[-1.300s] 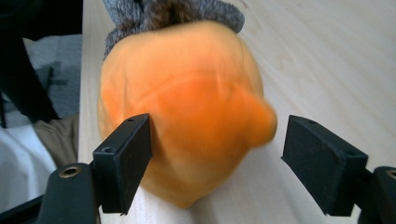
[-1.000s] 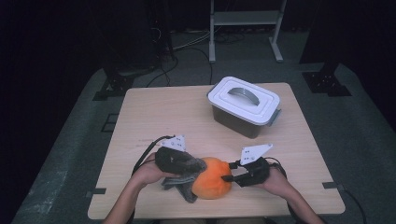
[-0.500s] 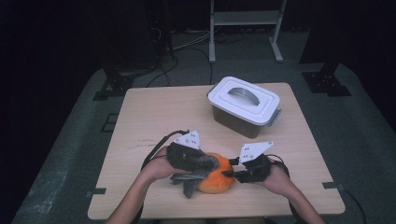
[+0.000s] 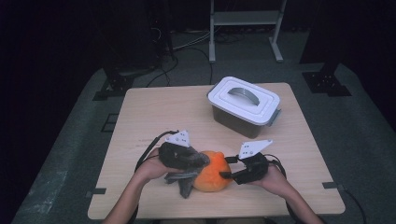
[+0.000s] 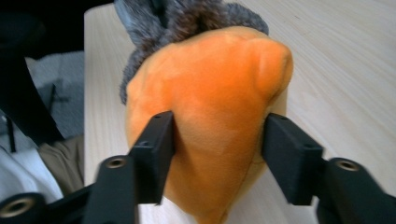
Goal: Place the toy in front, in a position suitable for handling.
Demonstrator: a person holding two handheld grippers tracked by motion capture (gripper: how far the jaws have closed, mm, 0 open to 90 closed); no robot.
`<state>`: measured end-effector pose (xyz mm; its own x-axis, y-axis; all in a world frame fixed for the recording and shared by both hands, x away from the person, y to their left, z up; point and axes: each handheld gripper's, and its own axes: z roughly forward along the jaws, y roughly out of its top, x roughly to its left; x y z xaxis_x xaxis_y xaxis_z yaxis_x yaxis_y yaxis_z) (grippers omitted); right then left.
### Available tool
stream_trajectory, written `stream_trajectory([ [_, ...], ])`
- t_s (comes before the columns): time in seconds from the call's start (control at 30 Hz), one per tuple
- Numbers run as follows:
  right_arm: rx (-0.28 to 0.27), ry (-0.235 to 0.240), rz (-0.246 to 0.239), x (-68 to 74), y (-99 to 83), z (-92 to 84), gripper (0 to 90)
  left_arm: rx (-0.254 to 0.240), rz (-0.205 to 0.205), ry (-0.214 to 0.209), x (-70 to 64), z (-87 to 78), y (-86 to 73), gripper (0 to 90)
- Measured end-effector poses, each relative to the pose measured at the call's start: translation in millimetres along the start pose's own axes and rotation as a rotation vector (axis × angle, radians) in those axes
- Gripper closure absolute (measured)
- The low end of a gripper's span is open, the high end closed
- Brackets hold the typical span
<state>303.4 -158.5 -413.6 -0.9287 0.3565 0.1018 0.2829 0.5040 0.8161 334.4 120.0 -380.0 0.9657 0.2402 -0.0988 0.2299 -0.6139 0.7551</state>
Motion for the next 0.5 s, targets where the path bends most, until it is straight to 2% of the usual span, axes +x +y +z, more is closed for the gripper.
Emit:
stream_trajectory([
  [0.07,-0.014,-0.001,0.011,1.0,1.4,0.5,54.2,-0.002,-0.003,0.013,0.4,-0.5,-0.1,73.8],
  [0.13,-0.017,-0.008,0.001,2.4,3.4,0.5,59.4,0.008,0.006,0.024,-1.2,-1.3,2.0,73.9],
  [0.2,-0.010,-0.012,-0.013,5.1,7.1,1.2,63.3,0.018,0.023,0.014,-4.2,-2.7,6.1,74.0],
  [0.27,-0.006,-0.019,-0.018,6.2,8.5,1.2,63.8,0.013,0.037,0.004,-7.7,-5.1,11.4,74.0],
  [0.37,-0.004,-0.029,-0.027,7.8,11.9,0.4,64.4,-0.027,0.060,-0.021,-14.4,-8.3,20.7,73.9],
  [0.5,0.010,-0.035,-0.021,7.2,13.0,4.4,64.6,-0.039,0.105,-0.050,-25.2,-5.5,29.7,73.9],
])
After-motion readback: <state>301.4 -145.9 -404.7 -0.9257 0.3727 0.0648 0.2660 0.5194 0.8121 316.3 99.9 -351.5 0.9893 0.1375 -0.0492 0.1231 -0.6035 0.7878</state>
